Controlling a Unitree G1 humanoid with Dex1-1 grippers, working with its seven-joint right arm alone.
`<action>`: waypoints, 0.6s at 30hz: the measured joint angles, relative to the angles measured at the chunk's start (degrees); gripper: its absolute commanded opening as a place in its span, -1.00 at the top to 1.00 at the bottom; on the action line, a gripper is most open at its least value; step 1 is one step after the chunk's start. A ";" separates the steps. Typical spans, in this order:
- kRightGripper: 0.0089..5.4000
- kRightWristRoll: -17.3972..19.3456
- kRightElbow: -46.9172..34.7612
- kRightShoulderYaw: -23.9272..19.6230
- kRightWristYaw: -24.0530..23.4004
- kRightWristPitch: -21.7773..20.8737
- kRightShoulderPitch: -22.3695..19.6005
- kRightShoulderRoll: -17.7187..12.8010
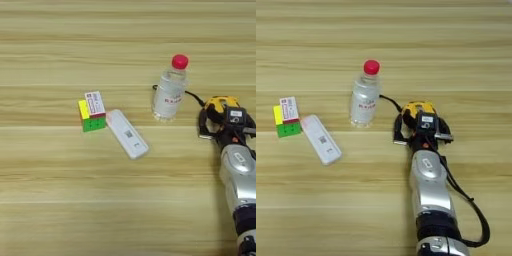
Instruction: Move the objects on the table
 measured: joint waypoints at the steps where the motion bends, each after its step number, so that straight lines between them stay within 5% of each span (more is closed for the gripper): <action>1: -0.99 0.10 0.66 -0.02 0.02 -0.32 -0.39 -0.06; 18: -0.93 1.40 11.20 -0.29 2.65 -6.88 -5.33 -2.11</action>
